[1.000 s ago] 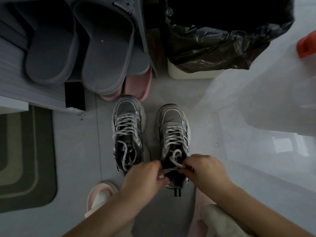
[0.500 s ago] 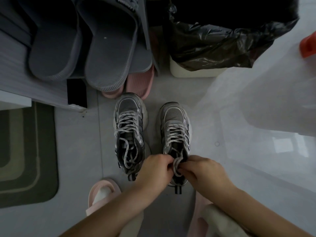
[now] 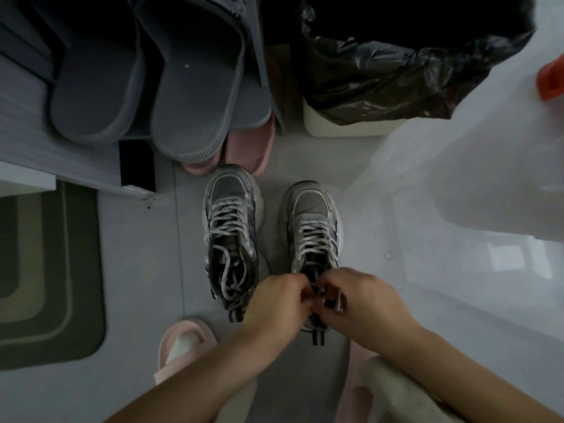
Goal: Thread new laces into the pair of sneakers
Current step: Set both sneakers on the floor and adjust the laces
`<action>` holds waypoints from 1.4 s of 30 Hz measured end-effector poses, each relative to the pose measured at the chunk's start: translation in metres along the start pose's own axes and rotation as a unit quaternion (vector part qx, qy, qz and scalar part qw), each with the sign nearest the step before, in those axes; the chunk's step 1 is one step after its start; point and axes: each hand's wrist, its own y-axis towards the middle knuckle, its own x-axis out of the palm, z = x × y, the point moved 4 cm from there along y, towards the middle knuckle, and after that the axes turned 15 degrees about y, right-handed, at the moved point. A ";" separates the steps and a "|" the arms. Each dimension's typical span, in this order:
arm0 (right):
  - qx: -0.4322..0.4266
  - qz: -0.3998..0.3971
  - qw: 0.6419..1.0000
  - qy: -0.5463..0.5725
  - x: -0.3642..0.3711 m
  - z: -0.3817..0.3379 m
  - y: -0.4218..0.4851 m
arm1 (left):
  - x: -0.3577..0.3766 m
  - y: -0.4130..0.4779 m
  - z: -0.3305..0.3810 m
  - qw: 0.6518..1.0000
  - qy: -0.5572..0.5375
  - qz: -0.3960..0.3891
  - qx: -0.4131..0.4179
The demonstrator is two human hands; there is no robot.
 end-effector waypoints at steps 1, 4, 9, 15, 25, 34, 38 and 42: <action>-0.009 -0.016 0.999 -0.029 0.006 0.002 0.000 | 0.000 0.001 0.001 1.000 0.024 0.007 0.014; -0.024 -0.039 0.997 -0.060 0.015 0.019 -0.002 | -0.007 -0.004 -0.007 0.999 -0.006 0.037 0.035; 0.106 0.059 0.989 0.079 -0.013 0.030 0.000 | -0.066 -0.033 -0.051 0.966 -0.083 0.239 -0.044; 0.179 -0.053 0.982 0.029 0.001 0.035 0.015 | -0.049 -0.016 -0.118 0.974 -0.012 0.045 -0.223; 0.090 -0.041 0.994 0.038 0.003 -0.007 0.027 | -0.039 -0.015 -0.116 0.979 0.007 -0.028 -0.204; -0.007 -0.071 0.997 -0.005 -0.082 -0.100 -0.034 | -0.120 -0.116 -0.077 0.990 -0.041 -0.060 -0.123; -0.034 -0.066 0.997 -0.029 -0.121 -0.142 -0.062 | -0.174 -0.158 -0.059 0.994 -0.046 -0.046 -0.090; -0.065 -0.039 0.996 -0.038 -0.150 -0.179 -0.084 | -0.222 -0.189 -0.038 0.997 -0.029 0.002 -0.067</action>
